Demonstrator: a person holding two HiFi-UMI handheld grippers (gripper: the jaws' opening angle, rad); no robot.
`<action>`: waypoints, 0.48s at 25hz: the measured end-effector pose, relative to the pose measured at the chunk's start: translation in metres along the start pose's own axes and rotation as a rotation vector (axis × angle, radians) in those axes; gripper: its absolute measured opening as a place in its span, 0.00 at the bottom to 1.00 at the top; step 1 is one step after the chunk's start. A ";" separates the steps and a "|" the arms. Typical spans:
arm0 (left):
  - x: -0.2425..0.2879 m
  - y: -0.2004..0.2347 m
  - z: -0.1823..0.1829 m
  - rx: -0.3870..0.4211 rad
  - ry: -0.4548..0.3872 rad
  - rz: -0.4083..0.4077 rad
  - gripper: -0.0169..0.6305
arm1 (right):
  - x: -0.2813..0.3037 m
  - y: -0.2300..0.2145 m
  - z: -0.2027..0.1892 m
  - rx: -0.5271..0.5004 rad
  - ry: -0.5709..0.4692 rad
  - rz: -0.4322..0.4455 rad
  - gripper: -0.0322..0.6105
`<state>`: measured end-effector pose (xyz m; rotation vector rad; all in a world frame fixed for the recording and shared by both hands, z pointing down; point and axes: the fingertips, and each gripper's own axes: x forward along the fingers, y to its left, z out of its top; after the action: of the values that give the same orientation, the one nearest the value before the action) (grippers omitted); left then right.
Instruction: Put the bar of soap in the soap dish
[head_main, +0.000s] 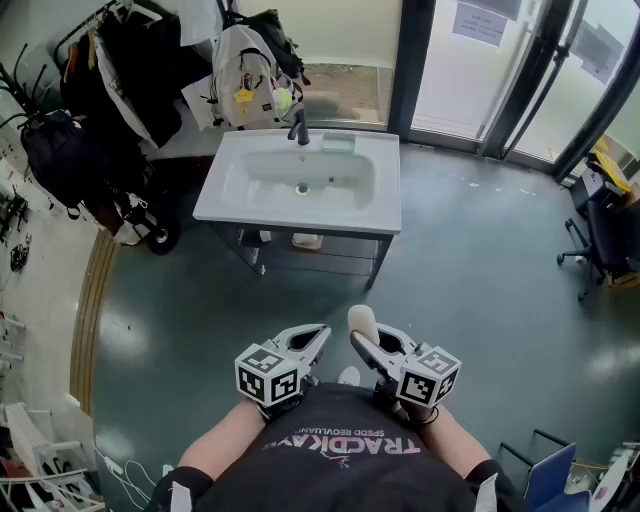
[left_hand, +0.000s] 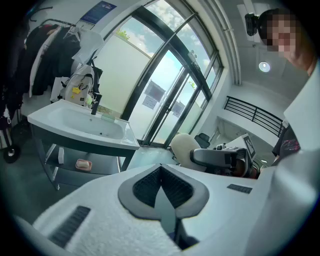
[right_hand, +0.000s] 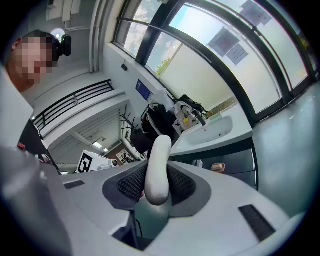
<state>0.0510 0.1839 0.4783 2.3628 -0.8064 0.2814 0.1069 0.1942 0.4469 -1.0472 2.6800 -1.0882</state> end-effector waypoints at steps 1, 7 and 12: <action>-0.001 0.000 -0.001 -0.001 0.000 0.000 0.04 | 0.000 0.000 -0.001 0.001 0.000 0.000 0.23; -0.002 0.000 -0.001 -0.009 -0.002 0.001 0.04 | 0.001 0.002 -0.001 0.002 0.002 0.001 0.23; -0.003 -0.001 -0.002 -0.011 -0.004 0.003 0.04 | 0.000 0.002 -0.001 0.009 -0.001 0.002 0.23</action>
<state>0.0487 0.1871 0.4779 2.3529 -0.8114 0.2733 0.1054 0.1964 0.4464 -1.0432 2.6722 -1.0980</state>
